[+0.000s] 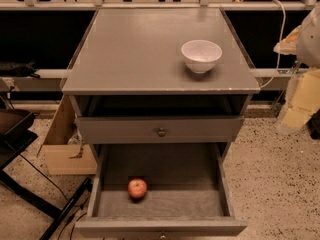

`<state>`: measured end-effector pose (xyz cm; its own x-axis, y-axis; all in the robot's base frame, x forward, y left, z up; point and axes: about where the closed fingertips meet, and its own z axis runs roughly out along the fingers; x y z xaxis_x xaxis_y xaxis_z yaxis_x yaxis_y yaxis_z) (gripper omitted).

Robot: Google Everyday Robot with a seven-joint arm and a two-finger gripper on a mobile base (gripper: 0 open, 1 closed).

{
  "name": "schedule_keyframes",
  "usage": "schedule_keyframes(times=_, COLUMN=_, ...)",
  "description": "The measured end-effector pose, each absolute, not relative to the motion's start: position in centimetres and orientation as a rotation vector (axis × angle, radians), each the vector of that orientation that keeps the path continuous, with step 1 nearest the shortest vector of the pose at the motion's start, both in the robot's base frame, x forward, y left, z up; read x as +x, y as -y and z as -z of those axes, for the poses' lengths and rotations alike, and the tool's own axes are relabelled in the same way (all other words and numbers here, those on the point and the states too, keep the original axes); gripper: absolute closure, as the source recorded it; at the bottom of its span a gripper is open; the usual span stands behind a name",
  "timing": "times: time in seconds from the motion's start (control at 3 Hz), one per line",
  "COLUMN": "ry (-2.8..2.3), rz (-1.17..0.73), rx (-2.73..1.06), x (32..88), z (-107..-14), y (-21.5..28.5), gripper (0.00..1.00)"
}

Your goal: Pick apple from middle drawer and place on counter

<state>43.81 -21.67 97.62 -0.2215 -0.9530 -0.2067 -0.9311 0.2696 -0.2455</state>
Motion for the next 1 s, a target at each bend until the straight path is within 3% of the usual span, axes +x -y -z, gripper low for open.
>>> schedule_keyframes(times=0.67, ry=-2.222, rz=0.055, rx=-1.696, x=43.8, z=-96.1, y=22.0, gripper=0.00)
schedule_keyframes(times=1.0, ry=-2.209, rz=-0.080, rx=-1.646, x=43.8, z=-91.3, y=22.2, gripper=0.00)
